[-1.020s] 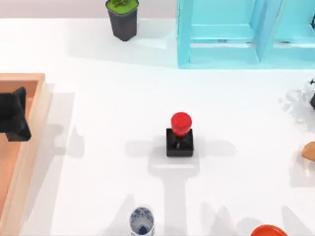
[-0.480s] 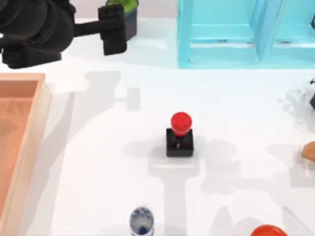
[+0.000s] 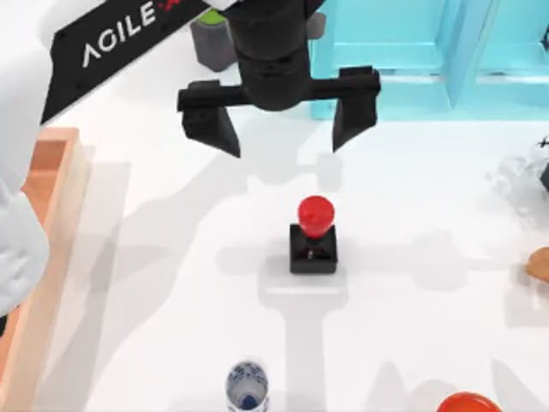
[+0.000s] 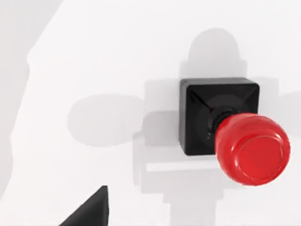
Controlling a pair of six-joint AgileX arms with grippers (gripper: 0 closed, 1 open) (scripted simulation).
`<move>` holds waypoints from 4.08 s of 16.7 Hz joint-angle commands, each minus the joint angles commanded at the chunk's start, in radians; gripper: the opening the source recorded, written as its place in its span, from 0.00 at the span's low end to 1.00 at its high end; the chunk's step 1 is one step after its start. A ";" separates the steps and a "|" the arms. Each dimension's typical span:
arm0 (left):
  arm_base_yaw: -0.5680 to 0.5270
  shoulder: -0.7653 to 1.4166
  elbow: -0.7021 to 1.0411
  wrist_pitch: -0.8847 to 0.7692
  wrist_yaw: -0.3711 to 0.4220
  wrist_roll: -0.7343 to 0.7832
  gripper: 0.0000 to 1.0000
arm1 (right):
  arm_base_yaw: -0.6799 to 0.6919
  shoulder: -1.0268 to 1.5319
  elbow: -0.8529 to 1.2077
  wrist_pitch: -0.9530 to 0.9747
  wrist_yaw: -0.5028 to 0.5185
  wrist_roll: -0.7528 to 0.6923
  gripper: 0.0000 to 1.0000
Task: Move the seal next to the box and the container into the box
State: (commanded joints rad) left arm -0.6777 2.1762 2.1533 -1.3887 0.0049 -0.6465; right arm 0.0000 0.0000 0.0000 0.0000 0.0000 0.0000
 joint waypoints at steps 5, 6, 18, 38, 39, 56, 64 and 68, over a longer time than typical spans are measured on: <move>-0.068 0.223 0.219 -0.142 0.000 -0.067 1.00 | 0.000 0.000 0.000 0.000 0.000 0.000 1.00; -0.072 0.238 0.233 -0.151 -0.001 -0.071 1.00 | 0.000 0.000 0.000 0.000 0.000 0.000 1.00; -0.070 0.228 0.040 0.029 -0.001 -0.069 1.00 | 0.000 0.000 0.000 0.000 0.000 0.000 1.00; -0.072 0.221 -0.117 0.180 -0.001 -0.071 0.17 | 0.000 0.000 0.000 0.000 0.000 0.000 1.00; -0.072 0.221 -0.117 0.180 -0.001 -0.071 0.10 | 0.000 0.000 0.000 0.000 0.000 0.000 1.00; 0.050 0.022 -0.172 0.053 -0.002 0.047 0.00 | 0.000 0.000 0.000 0.000 0.000 0.000 1.00; 0.111 -0.069 -0.204 -0.023 -0.005 0.110 0.00 | 0.000 0.000 0.000 0.000 0.000 0.000 1.00; 0.155 -0.177 -0.312 -0.005 -0.007 0.133 0.00 | 0.000 0.000 0.000 0.000 0.000 0.000 1.00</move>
State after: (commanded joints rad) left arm -0.5230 1.9991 1.8411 -1.3933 -0.0026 -0.5136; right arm 0.0000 0.0000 0.0000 0.0000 0.0000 0.0000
